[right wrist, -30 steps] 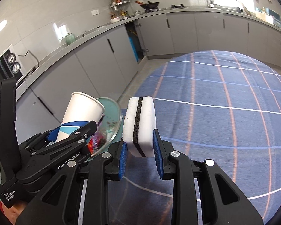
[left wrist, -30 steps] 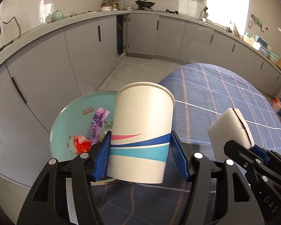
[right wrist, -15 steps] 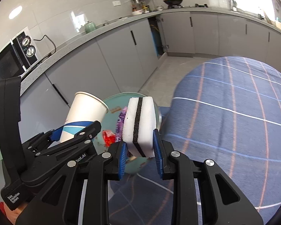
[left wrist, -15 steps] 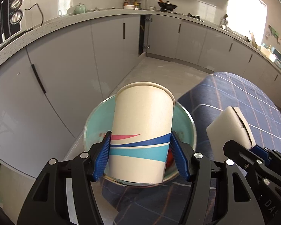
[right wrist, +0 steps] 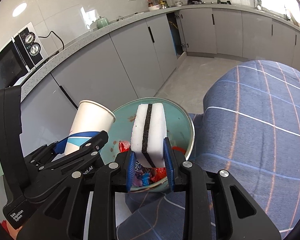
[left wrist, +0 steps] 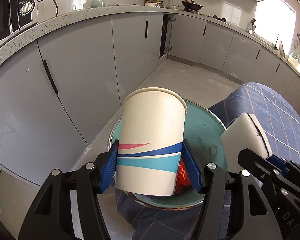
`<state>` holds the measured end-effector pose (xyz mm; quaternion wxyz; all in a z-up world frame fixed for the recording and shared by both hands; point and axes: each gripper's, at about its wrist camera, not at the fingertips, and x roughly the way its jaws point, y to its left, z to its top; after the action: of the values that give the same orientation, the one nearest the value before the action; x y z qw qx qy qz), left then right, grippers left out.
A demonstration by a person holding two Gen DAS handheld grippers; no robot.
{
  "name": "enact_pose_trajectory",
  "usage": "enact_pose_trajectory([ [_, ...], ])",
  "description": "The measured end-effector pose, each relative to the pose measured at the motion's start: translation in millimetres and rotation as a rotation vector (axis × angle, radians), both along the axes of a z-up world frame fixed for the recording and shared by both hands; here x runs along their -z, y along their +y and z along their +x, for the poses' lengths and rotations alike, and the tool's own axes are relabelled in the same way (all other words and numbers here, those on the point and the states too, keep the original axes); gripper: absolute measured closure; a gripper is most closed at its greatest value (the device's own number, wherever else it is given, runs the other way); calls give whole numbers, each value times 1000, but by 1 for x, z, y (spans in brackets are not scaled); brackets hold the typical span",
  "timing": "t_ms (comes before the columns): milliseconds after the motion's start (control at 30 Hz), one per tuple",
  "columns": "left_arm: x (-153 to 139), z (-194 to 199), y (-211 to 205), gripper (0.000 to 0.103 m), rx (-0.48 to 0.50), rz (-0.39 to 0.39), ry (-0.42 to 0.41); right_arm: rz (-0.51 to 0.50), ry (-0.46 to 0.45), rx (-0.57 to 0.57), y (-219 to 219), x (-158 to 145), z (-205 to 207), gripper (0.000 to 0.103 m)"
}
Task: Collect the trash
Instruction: 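Carry the paper cup and white sponge over the teal bucket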
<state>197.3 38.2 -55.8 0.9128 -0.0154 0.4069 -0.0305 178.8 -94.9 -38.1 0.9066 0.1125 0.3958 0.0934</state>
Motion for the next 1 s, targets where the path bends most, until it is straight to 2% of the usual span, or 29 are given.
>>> enact_pose_trajectory([
  [1000,44,49,1,43,-19,38,102,-17,99,31,7,40,51,75],
])
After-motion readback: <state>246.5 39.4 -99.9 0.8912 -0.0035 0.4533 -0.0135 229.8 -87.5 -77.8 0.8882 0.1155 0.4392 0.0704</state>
